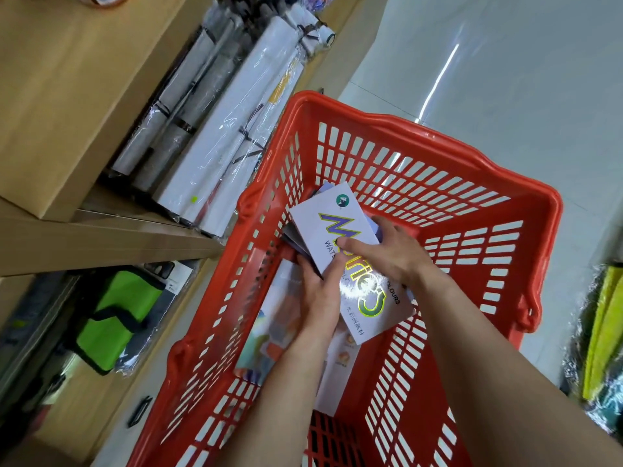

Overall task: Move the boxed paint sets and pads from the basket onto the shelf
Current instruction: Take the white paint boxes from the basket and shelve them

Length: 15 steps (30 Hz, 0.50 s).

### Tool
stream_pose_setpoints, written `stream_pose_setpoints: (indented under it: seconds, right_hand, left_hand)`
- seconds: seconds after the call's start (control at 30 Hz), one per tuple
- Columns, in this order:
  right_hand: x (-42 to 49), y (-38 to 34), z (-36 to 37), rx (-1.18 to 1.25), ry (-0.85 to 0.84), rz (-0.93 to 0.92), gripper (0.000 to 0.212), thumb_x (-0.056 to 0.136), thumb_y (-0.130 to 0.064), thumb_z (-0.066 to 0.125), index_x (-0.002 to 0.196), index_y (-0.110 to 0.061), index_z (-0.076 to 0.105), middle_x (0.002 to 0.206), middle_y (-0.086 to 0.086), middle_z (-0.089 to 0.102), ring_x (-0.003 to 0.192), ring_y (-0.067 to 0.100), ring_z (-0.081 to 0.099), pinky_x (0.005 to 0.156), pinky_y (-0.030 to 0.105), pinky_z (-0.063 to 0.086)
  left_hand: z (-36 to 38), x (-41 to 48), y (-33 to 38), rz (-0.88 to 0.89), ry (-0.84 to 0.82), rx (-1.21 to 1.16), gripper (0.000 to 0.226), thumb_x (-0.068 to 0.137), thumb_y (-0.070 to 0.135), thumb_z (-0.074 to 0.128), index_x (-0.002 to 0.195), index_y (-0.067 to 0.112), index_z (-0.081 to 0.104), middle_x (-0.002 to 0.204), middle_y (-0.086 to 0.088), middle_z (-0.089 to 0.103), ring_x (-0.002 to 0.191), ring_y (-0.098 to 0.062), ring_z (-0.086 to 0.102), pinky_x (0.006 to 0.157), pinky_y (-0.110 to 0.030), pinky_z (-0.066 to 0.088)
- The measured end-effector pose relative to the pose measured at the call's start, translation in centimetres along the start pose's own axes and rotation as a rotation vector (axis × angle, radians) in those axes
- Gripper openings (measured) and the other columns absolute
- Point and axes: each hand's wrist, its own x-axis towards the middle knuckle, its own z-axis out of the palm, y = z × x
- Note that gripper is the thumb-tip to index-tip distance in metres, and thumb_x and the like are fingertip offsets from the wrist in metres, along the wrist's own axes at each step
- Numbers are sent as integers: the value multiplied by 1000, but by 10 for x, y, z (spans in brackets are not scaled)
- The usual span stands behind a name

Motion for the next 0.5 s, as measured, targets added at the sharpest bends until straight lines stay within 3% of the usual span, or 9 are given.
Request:
stream_pose_setpoints:
  seconds: [0.1,0.2,0.37,0.5]
  right_hand:
    - [-2,-4,-2,-81,44,1,121,47,-101,46,153,-42,41,153,9,50,145,40,40,116,62,32]
    - [-9,-8,-6,-77,58,-10,120,45,-102,45,149,-42,43,144,12,52,138,40,45,112,60,36]
    - [-36,-3,-5,125,42,-95,90,59,-91,54,141,-56,45,122,3,55,122,31,56,101,50,51]
    - [-59,1,3,371,33,-166,74,69,-78,63,136,-48,53,115,7,75,101,30,74,90,49,61]
  left_hand:
    - [3,-7,6,8,-9,-9,79,76,45,74,148,29,46,132,-11,71,120,-38,68,105,-63,49]
    - [3,-13,17,2,-17,-54,74,76,44,73,145,25,52,123,-17,74,108,-44,72,92,-59,58]
    - [-3,-28,32,10,-72,-62,59,84,30,68,141,26,55,112,-14,78,92,-33,78,67,-38,62]
    - [-12,-39,36,25,-127,-45,54,87,27,69,139,30,55,111,-9,79,89,-28,79,68,-37,62]
